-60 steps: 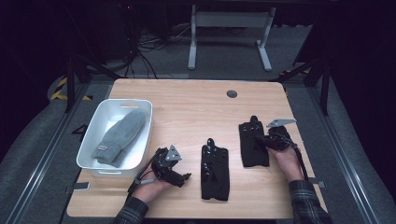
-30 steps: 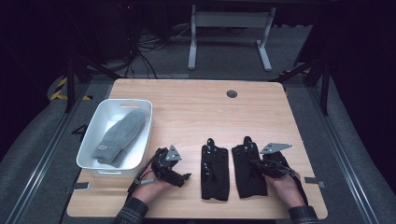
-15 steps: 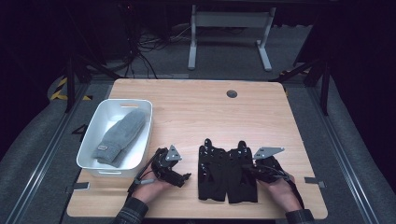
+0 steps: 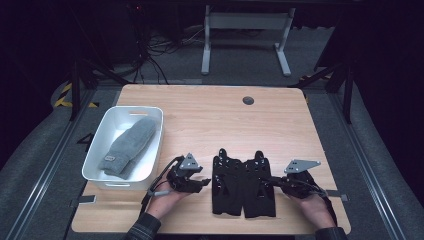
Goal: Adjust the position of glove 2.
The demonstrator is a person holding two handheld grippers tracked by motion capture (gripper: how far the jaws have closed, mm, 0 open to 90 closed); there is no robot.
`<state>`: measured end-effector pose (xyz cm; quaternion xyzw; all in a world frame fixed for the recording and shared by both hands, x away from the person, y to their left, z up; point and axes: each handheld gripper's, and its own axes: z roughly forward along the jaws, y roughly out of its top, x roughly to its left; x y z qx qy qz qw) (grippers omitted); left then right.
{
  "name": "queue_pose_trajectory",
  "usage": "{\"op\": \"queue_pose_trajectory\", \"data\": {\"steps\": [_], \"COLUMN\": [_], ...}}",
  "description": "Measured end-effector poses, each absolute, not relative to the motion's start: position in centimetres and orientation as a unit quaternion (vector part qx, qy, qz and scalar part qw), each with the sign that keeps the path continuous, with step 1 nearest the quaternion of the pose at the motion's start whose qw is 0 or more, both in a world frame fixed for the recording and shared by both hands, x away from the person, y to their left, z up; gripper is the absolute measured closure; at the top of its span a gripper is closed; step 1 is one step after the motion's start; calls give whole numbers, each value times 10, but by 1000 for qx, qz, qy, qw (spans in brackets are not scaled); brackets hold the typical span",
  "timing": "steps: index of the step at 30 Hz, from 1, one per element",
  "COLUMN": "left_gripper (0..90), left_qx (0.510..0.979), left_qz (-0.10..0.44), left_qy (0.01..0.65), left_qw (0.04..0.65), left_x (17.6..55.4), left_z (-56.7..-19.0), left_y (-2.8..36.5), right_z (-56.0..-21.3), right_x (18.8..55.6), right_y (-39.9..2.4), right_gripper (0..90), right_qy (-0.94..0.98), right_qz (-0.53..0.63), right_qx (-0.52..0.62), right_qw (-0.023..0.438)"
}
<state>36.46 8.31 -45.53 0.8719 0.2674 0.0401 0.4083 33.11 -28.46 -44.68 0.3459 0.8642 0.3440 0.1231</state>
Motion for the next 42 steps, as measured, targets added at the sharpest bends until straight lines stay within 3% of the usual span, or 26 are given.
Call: {"op": "queue_pose_trajectory", "data": {"steps": [4, 16, 20, 21, 42], "left_gripper": [566, 697, 792, 849, 883], "left_qx": [876, 889, 887, 885, 854], "left_qz": [38, 33, 29, 31, -9], "left_qy": [264, 274, 284, 291, 327], "left_qw": [402, 366, 362, 362, 405], "left_x": [368, 369, 368, 368, 369], "left_z": [-456, -463, -462, -461, -431], "left_y": [69, 52, 49, 48, 73], "right_z": [-450, -452, -453, -453, -454], "right_x": [330, 333, 333, 333, 334], "right_y": [-287, -287, -287, -287, -277], "right_gripper": [894, 898, 898, 898, 900], "right_qy": [867, 871, 870, 871, 876], "right_qz": [337, 330, 332, 332, 337], "right_qx": [347, 346, 346, 346, 331], "right_qw": [119, 113, 110, 109, 98]}}
